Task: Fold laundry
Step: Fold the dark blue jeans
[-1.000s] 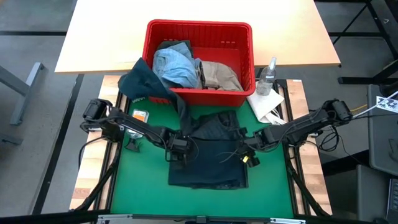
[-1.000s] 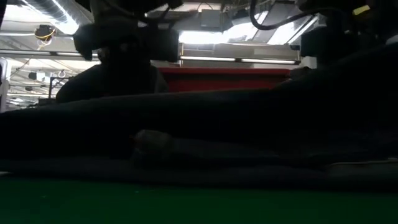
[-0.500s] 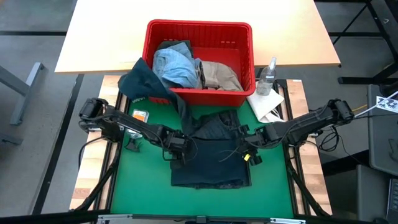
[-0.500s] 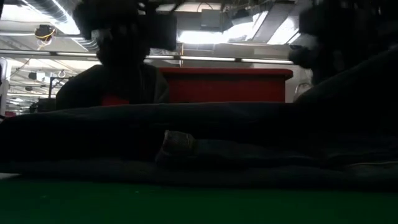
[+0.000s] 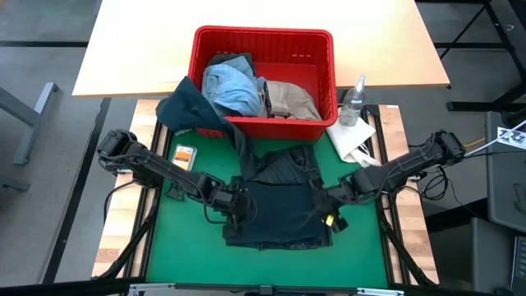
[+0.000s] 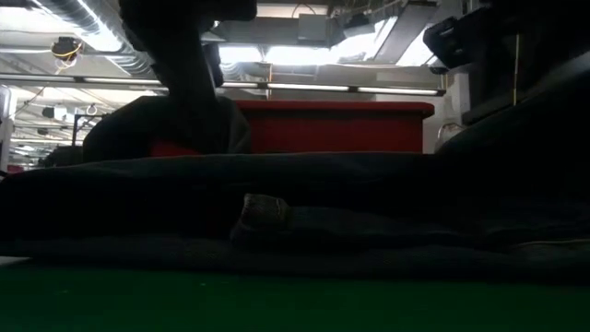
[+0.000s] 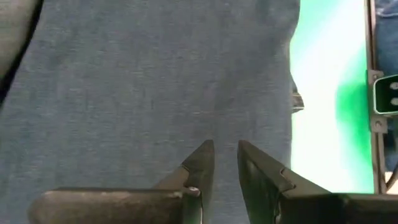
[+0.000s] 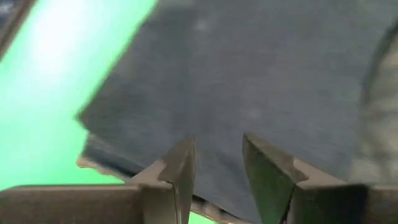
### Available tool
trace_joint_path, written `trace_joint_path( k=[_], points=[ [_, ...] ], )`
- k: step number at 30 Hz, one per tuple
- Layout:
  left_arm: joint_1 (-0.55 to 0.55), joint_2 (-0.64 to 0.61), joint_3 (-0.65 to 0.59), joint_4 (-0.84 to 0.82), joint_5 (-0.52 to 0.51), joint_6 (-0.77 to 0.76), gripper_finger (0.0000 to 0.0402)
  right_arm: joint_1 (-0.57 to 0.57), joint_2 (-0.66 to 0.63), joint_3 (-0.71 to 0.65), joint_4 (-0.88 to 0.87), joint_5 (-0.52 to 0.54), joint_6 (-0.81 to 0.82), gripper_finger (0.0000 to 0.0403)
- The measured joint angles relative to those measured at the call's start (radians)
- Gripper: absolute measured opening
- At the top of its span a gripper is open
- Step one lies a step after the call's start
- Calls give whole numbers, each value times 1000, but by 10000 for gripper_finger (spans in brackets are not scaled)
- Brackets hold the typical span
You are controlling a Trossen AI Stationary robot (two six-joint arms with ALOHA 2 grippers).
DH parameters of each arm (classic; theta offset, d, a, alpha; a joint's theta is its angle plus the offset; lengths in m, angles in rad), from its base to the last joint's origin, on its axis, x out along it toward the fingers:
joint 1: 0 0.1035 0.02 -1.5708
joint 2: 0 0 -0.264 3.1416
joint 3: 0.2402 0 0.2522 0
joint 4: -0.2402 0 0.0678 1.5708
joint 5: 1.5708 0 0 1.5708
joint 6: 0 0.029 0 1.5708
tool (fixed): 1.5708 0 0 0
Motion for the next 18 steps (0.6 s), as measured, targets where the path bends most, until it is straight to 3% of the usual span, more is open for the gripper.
trace_joint_path(
  k=[10,18],
  points=[
    [-70,69,0,39,-24,44,66,193,136,0,11,145,48,136],
    [-145,199,0,30,0,49,66,263,310,0,-7,156,53,136]
  ],
)
